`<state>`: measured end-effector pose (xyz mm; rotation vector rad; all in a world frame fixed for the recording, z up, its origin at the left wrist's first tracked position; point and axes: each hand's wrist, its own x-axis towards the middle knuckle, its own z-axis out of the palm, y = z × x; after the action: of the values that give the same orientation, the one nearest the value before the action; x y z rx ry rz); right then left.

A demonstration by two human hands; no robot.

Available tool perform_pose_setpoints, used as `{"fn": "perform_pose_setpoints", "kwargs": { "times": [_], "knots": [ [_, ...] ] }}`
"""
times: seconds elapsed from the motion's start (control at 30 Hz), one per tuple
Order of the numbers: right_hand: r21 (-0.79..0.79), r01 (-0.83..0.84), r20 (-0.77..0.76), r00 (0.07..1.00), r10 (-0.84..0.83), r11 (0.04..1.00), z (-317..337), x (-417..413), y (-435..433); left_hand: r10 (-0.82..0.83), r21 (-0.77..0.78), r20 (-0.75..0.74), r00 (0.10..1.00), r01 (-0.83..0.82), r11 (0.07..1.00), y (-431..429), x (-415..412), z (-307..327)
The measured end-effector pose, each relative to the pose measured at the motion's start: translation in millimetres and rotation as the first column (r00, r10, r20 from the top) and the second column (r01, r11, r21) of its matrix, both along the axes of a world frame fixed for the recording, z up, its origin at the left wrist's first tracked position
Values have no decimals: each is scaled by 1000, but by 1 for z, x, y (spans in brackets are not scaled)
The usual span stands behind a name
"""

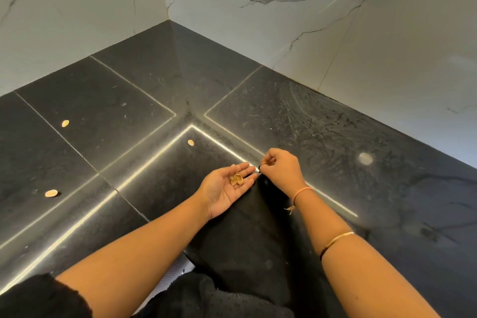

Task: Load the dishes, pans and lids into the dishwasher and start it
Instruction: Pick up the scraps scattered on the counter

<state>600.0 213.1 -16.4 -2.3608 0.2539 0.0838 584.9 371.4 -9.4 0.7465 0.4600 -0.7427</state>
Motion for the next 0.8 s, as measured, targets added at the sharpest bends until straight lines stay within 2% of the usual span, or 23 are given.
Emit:
{"fn": "perform_pose_setpoints", "kwargs": {
  "times": [0.1,0.2,0.37,0.47,0.57,0.67,0.73,0.8],
  "knots": [
    [144,-3,39,999,-3,990,14,-17,11,19,-17,12,1000,-19,1000,2,-5,-2],
    [244,-81,74,995,65,966,24,-35,27,37,-42,34,999,-36,998,4,-13,-1],
    [37,-292,100,953,287,956,23,-49,44,90,-50,-2,996,-90,995,9,-27,-2],
    [20,-370,86,926,367,929,21,-55,49,141,-53,-29,990,-142,988,12,-36,-2],
    [46,-373,168,918,361,927,22,-56,53,204,-64,-38,978,-206,976,17,-45,1],
    [77,-344,266,912,313,936,27,-44,61,335,-68,-76,939,-340,938,30,-52,1],
    [17,-352,291,897,332,936,28,-27,70,404,-51,-86,911,-409,911,43,-55,2],
    [-53,-389,236,890,390,920,27,-7,87,444,-21,-82,892,-447,894,61,-56,4]
  ]
}}
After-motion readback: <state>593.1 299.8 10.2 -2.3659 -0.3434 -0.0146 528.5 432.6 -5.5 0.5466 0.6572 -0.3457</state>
